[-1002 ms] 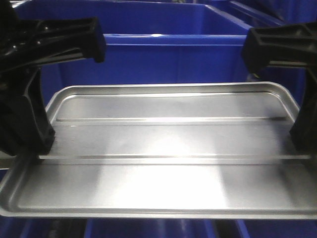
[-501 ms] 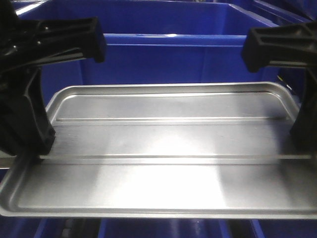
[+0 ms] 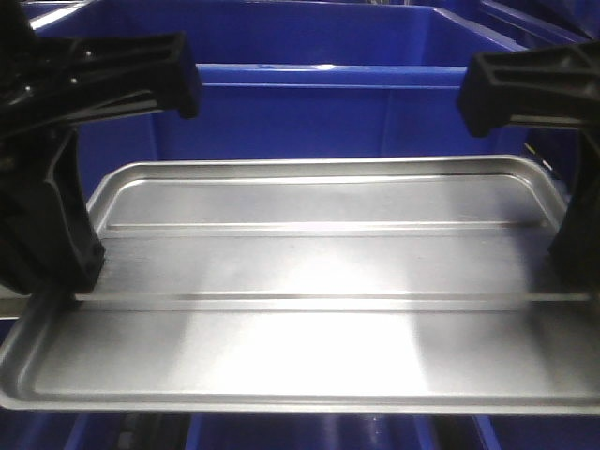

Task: Grab silver tray and place in blue box
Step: 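Keep holding the tray while turning the base toward a blue box, then lower the held tray down into the blue box with both grippers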

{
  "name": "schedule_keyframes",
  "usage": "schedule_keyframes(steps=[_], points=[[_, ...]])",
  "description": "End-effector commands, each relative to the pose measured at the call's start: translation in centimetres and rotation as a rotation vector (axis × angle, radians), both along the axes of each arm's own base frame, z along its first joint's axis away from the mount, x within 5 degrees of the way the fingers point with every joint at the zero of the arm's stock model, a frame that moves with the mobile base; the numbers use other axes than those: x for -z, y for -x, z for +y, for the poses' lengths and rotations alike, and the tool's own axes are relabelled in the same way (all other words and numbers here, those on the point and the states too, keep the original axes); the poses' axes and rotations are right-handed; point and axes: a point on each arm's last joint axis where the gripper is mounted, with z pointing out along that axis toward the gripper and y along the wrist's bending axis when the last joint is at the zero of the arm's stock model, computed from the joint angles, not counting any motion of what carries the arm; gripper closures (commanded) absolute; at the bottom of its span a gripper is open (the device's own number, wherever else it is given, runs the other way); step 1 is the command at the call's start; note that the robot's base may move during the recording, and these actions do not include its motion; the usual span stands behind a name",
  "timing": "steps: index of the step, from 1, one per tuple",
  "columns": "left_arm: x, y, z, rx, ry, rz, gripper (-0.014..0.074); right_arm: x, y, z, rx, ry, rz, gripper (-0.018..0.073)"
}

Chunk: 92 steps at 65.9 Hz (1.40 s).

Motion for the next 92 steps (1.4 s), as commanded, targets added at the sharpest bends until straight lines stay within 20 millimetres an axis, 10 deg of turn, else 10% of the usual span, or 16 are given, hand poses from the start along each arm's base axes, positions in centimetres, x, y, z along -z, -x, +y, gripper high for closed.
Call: schedule_keyframes(steps=[1, 41, 60, 75, 92], points=[[-1.3, -0.1, 0.2, -0.003, 0.033, -0.047, 0.07, -1.1, -0.3, -0.3, -0.01, 0.003, -0.055, 0.0509], [-2.0, -0.7, 0.2, 0.018, 0.017, -0.124, 0.07, -1.9, -1.0, 0.4, -0.06, -0.058, -0.158, 0.0509], [-8.8, -2.6, -0.6, 0.03, 0.113, -0.385, 0.07, -8.4, -2.9, 0.8, -0.11, -0.061, -0.437, 0.0509], [-14.0, -7.2, 0.3, 0.001, 0.195, -0.648, 0.07, -12.5, -7.1, 1.3, -0.067, -0.09, -0.632, 0.0509], [-14.8, -15.7, 1.6, -0.035, 0.235, -0.852, 0.07, -13.7, -15.8, 2.9, -0.16, -0.149, -0.898, 0.0509]])
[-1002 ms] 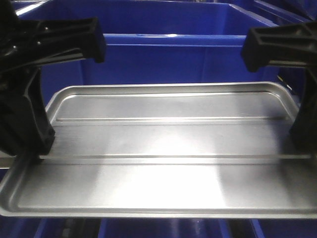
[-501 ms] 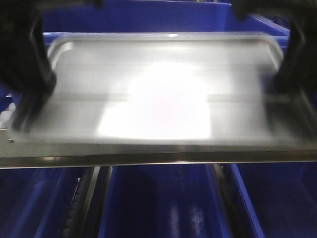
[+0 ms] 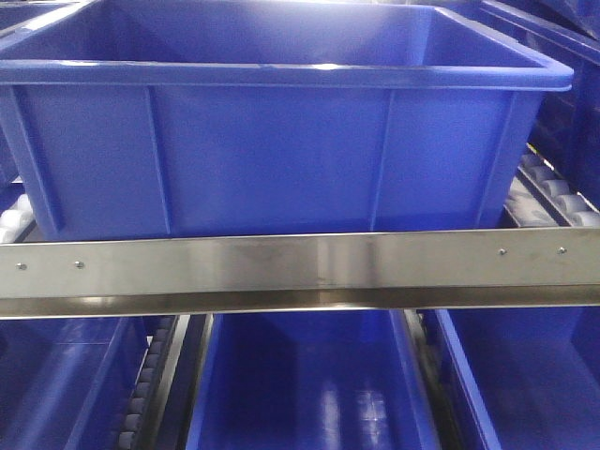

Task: Grab silver tray and place in blue box
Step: 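Lower the held tray down into the blue box with both grippers, then open both grippers and raise them out of the blue box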

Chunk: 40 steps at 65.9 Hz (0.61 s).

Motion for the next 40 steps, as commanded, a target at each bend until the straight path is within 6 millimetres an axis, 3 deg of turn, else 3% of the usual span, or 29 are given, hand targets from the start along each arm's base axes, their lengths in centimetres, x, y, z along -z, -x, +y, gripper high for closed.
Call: schedule_keyframes(steps=[1, 14, 25, 29, 40], points=[[-3.0, -1.8, -0.1, 0.106, 0.128, -0.206, 0.07, -2.5, -2.3, 1.3, -0.152, -0.087, -0.197, 0.0509], [0.6, -6.7, 0.5, 0.107, 0.101, -0.197, 0.07, 0.7, -7.0, 1.5, -0.219, -0.119, -0.22, 0.0509], [1.7, -7.6, 0.6, 0.094, 0.087, -0.171, 0.0678, 2.5, -8.4, 1.4, -0.209, -0.107, -0.184, 0.0473], [1.7, -7.6, 0.6, 0.091, 0.085, -0.169, 0.0619, 2.6, -8.4, 1.4, -0.206, -0.105, -0.18, 0.0397], [2.0, -7.6, 1.0, 0.061, 0.065, -0.148, 0.0342, 2.6, -8.6, 0.8, -0.179, -0.096, -0.173, 0.0145]])
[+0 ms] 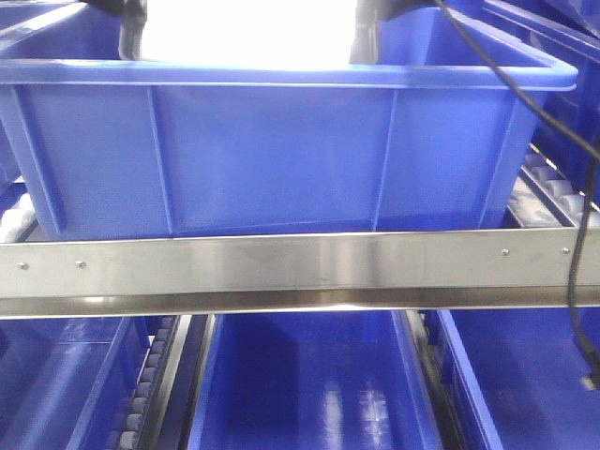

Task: Grab silver tray and place in blue box
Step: 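Open both grippers and raise them out of the blue box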

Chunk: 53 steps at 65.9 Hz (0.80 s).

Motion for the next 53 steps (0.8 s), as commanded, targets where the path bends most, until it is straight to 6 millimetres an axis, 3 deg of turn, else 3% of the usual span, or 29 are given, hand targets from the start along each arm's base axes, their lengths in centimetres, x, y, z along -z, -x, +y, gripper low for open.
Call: schedule_keyframes(steps=[1, 9, 19, 25, 32, 34, 42, 50, 53], points=[[-3.6, 0.9, -0.1, 0.038, 0.067, -0.108, 0.0328, -3.8, 0.6, -0.2, -0.051, -0.048, -0.133, 0.0137], [-3.3, 0.9, 0.4, -0.008, 0.021, -0.081, 0.0293, -3.7, 0.1, -1.5, -0.003, -0.035, -0.119, 0.0132], [-3.6, 0.9, 0.1, 0.031, -0.003, -0.125, 0.0316, -4.1, 0.2, -1.2, -0.038, -0.058, -0.151, 0.0135], [-4.0, 1.1, -0.1, 0.056, 0.008, -0.149, 0.0484, -4.9, 0.7, -0.8, -0.071, -0.078, -0.183, 0.0225], [-4.8, 1.5, 0.2, 0.06, 0.015, -0.17, 0.0709, -6.4, 1.8, -0.5, -0.091, -0.096, -0.22, 0.0462], [-5.0, 1.6, 0.2, 0.064, 0.006, -0.181, 0.0696, -6.8, 2.1, -0.6, -0.092, -0.1, -0.23, 0.0523], [-6.4, 2.5, 0.7, 0.065, 0.009, -0.222, 0.0689, -8.5, 3.0, -0.9, -0.124, -0.134, -0.294, 0.0505], [-8.2, 5.3, 2.0, 0.07, 0.026, -0.269, 0.0689, -10.4, 5.2, -1.7, -0.148, -0.109, -0.365, 0.0505], [-8.1, 6.6, 2.6, 0.076, 0.027, -0.27, 0.0689, -10.2, 6.3, -1.9, -0.188, -0.063, -0.391, 0.0505]])
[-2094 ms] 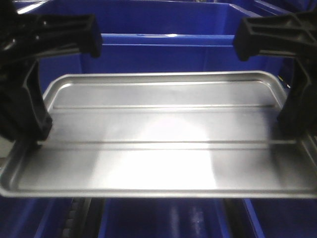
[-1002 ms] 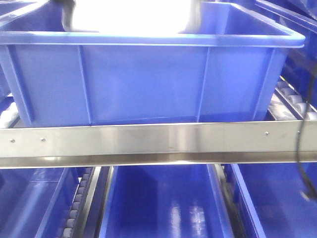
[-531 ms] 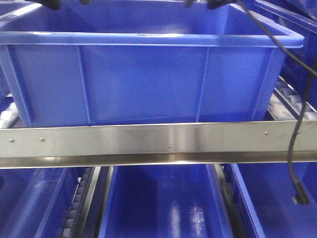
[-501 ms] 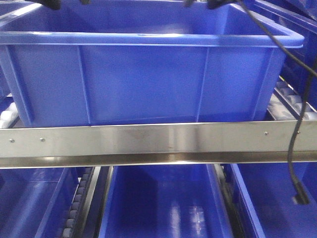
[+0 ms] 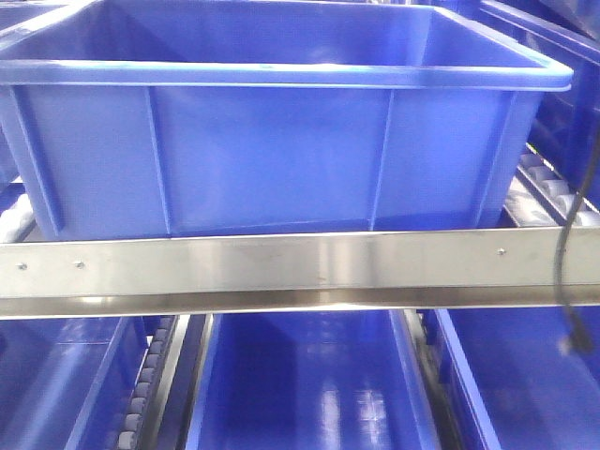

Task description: Grab silver tray and place in blue box

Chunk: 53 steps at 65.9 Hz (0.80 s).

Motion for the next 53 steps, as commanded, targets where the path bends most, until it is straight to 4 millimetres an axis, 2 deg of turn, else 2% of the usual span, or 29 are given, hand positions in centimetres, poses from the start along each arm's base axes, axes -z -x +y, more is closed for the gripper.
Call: schedule_keyframes(steps=[1, 13, 26, 32, 43, 53], points=[[-3.0, 3.2, 1.1, 0.048, 0.037, -0.109, 0.0689, -3.6, 3.2, -0.6, -0.096, 0.03, -0.181, 0.0505], [0.0, 10.2, 3.6, 0.183, 0.026, -0.15, 0.0689, -1.1, 9.3, -2.1, -0.235, 0.117, -0.225, 0.0505], [3.7, 18.2, 6.9, 0.285, 0.069, -0.238, 0.0689, 2.1, 17.2, -5.6, -0.235, 0.12, -0.231, 0.0505], [4.9, 21.2, 8.5, 0.283, 0.091, -0.298, 0.0689, 3.8, 20.1, -7.0, -0.221, 0.119, -0.243, 0.0505], [6.2, 25.5, 10.6, 0.31, 0.15, -0.452, 0.0689, 5.9, 24.7, -9.1, -0.207, 0.094, -0.324, 0.0505], [6.8, 27.2, 11.4, 0.314, 0.177, -0.525, 0.0689, 6.4, 26.8, -10.1, -0.198, 0.072, -0.393, 0.0505]])
